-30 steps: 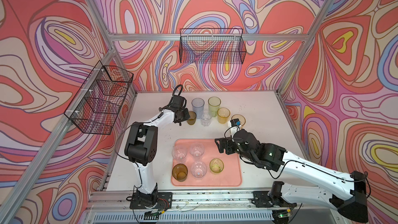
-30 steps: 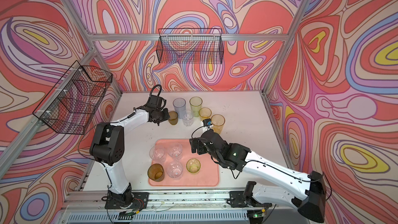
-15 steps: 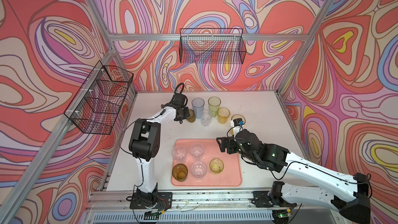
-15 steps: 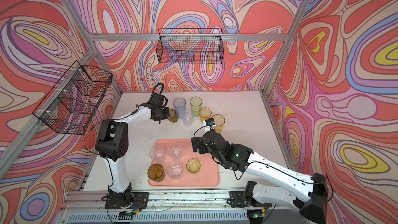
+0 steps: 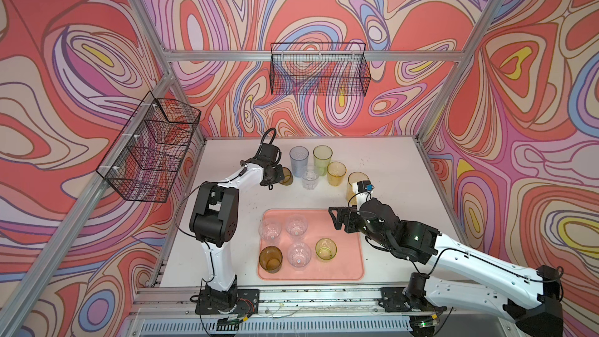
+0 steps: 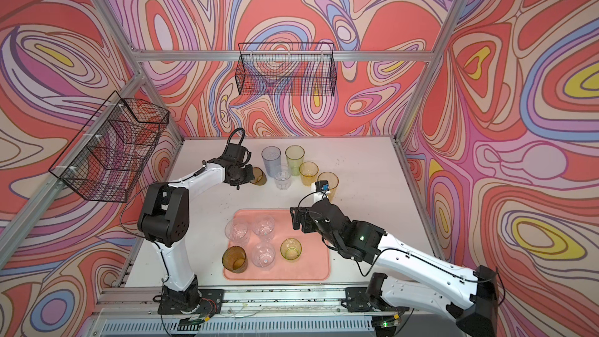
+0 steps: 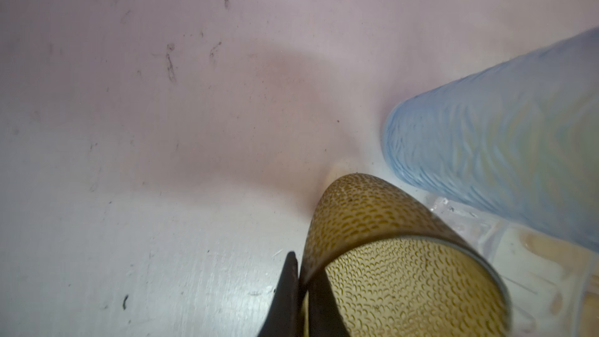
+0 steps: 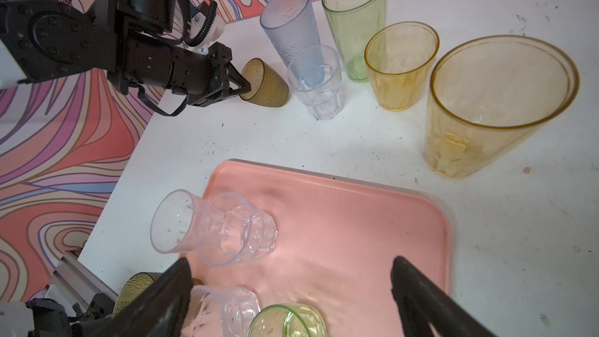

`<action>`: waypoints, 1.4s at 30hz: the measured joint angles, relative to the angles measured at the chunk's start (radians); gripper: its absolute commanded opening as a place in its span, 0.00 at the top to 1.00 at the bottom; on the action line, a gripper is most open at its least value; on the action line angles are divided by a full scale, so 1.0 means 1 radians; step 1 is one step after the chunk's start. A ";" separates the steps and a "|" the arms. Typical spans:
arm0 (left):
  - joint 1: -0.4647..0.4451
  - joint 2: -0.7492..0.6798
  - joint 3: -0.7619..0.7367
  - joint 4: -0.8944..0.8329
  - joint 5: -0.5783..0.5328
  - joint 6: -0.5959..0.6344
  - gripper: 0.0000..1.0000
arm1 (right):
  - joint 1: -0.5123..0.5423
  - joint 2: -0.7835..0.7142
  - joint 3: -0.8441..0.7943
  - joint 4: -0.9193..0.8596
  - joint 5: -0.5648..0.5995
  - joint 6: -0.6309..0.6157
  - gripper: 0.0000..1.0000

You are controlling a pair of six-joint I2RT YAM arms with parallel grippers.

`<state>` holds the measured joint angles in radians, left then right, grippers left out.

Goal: Place the glasses into the tray

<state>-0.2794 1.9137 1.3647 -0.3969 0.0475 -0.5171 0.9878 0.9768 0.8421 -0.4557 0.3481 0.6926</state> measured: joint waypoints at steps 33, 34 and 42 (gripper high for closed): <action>-0.073 -0.356 -0.247 -0.034 -0.029 -0.010 1.00 | 0.000 -0.154 -0.095 0.043 -0.044 -0.017 0.02; -0.084 -0.368 -0.249 -0.039 -0.032 -0.010 1.00 | 0.000 -0.157 -0.100 0.043 -0.041 -0.014 0.02; -0.195 -0.476 -0.250 -0.129 -0.084 0.000 1.00 | 0.000 -0.181 -0.115 0.042 -0.033 0.010 0.02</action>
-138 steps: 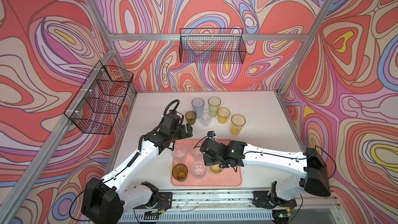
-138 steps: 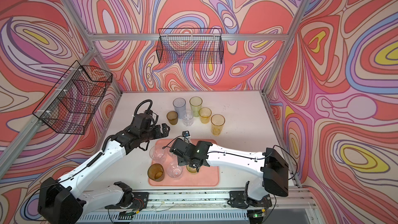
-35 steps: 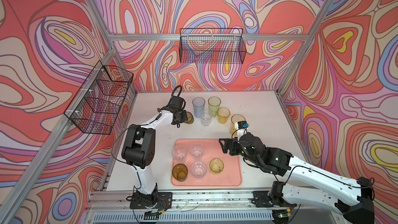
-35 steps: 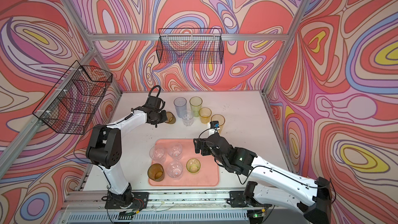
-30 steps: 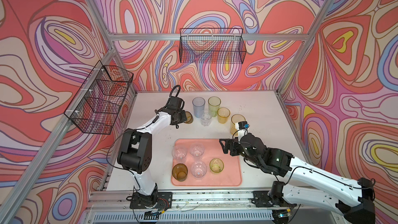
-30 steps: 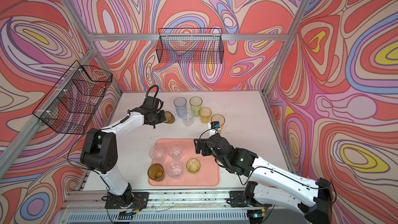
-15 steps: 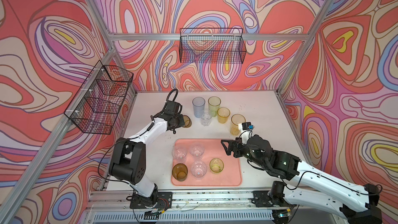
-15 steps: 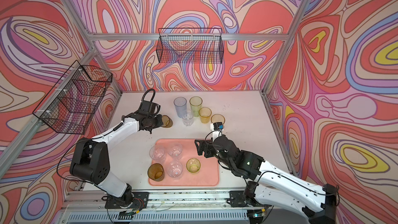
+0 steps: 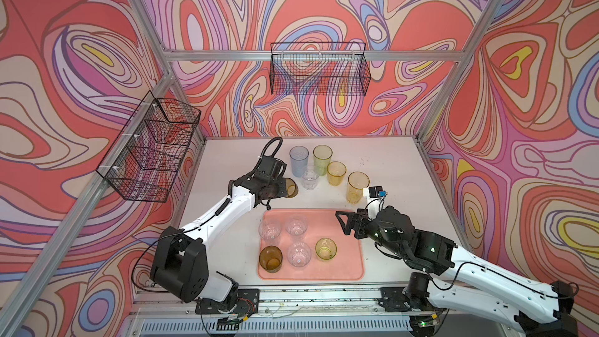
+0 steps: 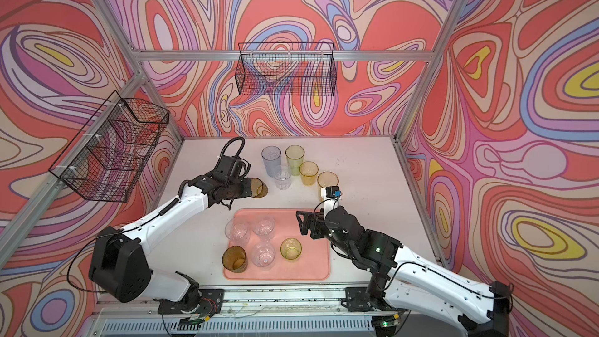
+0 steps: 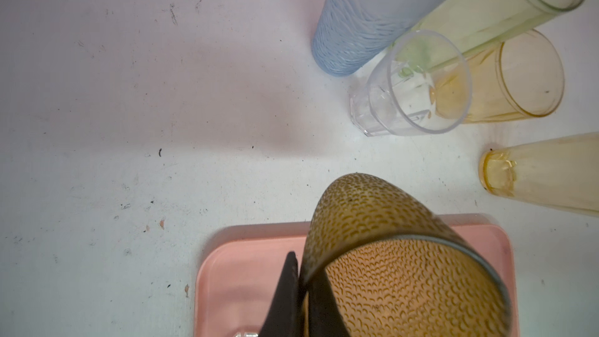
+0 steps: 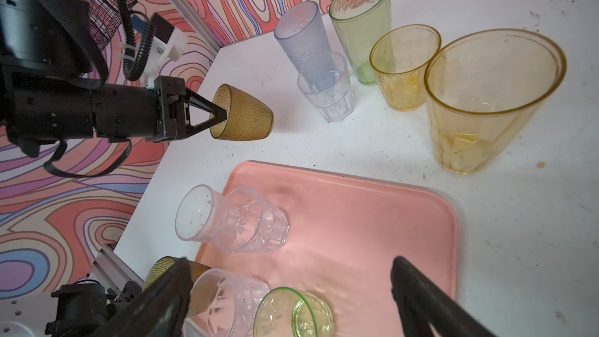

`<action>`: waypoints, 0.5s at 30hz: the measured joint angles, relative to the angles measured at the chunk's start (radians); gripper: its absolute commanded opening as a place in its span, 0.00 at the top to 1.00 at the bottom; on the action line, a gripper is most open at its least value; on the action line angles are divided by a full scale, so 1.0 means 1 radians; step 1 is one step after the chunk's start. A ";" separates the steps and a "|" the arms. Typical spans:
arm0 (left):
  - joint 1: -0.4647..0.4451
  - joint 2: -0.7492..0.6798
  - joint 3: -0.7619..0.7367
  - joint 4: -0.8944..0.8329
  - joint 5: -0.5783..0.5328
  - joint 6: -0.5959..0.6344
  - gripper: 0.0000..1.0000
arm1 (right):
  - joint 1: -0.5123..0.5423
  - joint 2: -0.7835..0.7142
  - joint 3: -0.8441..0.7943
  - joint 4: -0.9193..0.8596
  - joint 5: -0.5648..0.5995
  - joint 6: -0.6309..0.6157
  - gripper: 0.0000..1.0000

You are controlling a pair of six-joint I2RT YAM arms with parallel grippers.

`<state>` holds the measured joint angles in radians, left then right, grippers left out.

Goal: Place the glasses into the tray

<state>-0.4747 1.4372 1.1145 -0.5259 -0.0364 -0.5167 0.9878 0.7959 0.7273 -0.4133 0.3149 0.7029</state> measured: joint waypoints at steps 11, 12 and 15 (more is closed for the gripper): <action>-0.159 -0.148 0.000 -0.071 -0.038 0.001 1.00 | 0.000 -0.003 0.002 -0.009 0.008 0.063 0.02; -0.172 -0.151 0.000 -0.076 -0.041 0.001 1.00 | 0.000 -0.003 0.003 -0.008 0.008 0.070 0.02; -0.210 -0.156 0.000 -0.086 -0.045 0.004 1.00 | 0.000 -0.003 0.013 -0.008 0.008 0.085 0.02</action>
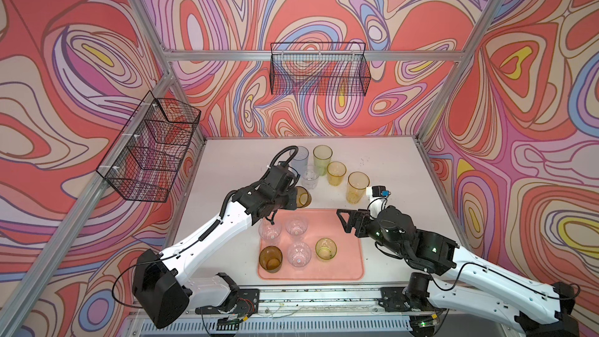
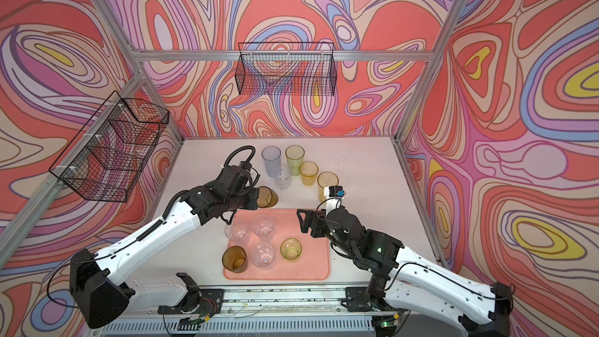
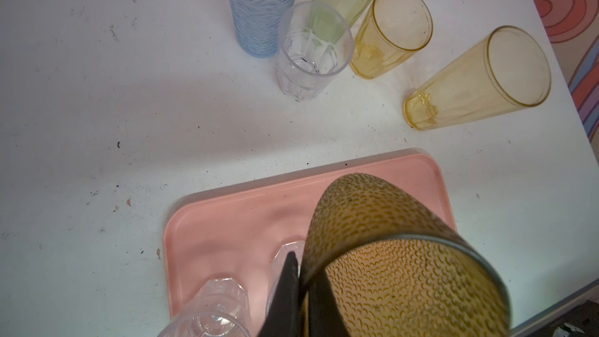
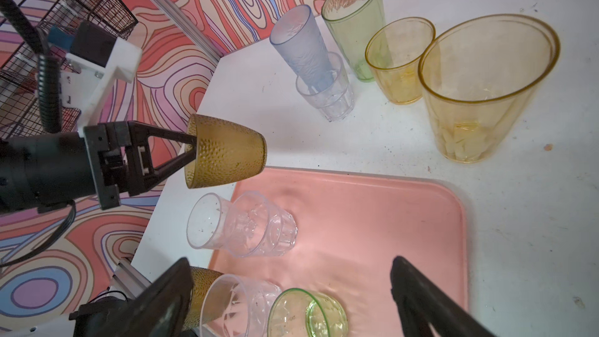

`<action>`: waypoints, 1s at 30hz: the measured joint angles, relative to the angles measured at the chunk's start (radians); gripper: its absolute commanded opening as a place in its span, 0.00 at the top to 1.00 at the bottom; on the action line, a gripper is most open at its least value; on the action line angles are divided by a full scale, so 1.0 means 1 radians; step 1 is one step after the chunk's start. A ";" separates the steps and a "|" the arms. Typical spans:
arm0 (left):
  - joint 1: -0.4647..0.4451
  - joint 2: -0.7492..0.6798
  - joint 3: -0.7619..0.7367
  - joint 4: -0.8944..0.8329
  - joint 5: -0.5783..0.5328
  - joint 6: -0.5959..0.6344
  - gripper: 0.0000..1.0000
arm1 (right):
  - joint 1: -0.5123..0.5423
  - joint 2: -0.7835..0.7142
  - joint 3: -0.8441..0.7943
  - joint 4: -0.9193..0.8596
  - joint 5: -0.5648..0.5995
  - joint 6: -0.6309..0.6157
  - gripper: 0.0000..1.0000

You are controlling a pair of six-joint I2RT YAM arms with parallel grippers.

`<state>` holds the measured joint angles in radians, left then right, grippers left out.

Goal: Place the glasses into the tray

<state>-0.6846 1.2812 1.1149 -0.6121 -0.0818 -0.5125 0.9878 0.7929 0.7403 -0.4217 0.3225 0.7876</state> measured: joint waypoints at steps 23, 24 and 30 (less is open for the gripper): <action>-0.146 0.019 0.066 -0.017 -0.033 0.023 1.00 | 0.000 -0.054 0.018 -0.086 0.056 0.060 0.02; -0.159 0.029 0.072 -0.016 -0.037 0.023 1.00 | 0.000 -0.056 0.017 -0.089 0.056 0.061 0.02; -0.217 0.078 0.094 -0.017 -0.050 0.030 1.00 | 0.000 -0.071 0.000 -0.092 0.056 0.070 0.02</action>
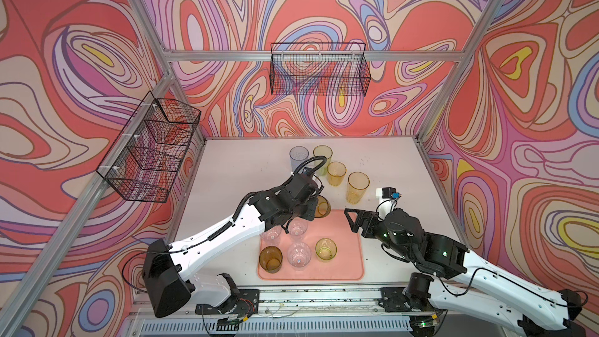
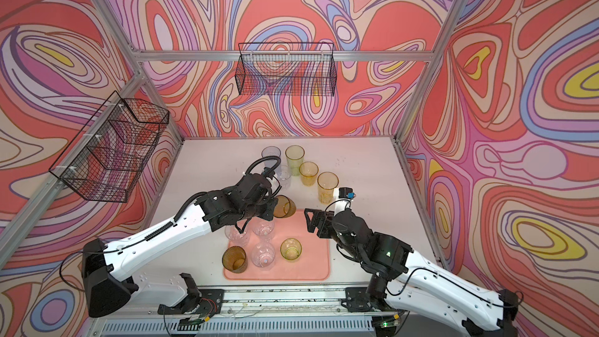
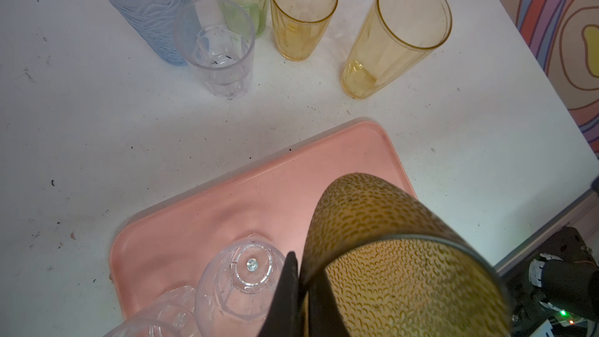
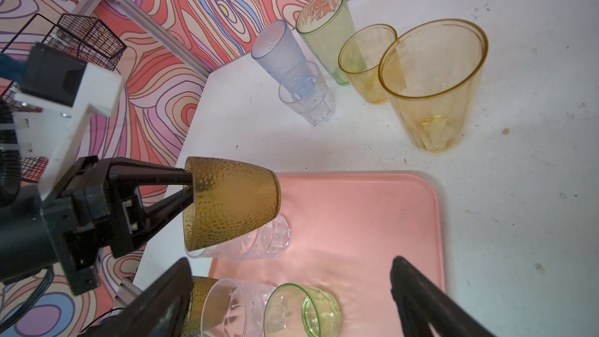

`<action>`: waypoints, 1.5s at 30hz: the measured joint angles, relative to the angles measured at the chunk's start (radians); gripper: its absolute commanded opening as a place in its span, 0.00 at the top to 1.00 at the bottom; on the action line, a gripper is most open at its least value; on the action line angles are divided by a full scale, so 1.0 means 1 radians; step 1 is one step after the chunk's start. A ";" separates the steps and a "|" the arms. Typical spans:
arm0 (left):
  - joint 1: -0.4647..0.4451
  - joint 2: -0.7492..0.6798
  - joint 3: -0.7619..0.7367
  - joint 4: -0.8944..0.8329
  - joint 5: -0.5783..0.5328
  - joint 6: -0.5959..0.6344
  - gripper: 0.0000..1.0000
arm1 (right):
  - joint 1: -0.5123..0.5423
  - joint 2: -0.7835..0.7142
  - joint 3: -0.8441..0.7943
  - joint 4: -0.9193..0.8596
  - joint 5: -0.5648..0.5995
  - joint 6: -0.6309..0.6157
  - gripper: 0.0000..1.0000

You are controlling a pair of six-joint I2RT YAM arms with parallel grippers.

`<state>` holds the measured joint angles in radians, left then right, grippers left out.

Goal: Place the glasses into the tray

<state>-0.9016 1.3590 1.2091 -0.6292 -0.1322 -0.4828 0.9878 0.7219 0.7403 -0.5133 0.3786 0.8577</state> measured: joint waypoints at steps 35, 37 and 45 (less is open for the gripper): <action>-0.037 0.219 0.001 0.005 0.005 0.001 1.00 | 0.000 0.001 -0.008 -0.024 0.022 0.012 0.02; -0.037 0.227 0.001 0.005 0.000 0.001 1.00 | 0.000 0.001 -0.008 -0.026 0.022 0.013 0.02; -0.037 0.248 0.001 0.005 -0.008 0.001 1.00 | 0.000 0.003 -0.009 -0.026 0.031 0.013 0.02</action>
<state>-0.9390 1.6066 1.2102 -0.6239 -0.1402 -0.4816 0.9878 0.7254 0.7311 -0.5392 0.4091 0.8703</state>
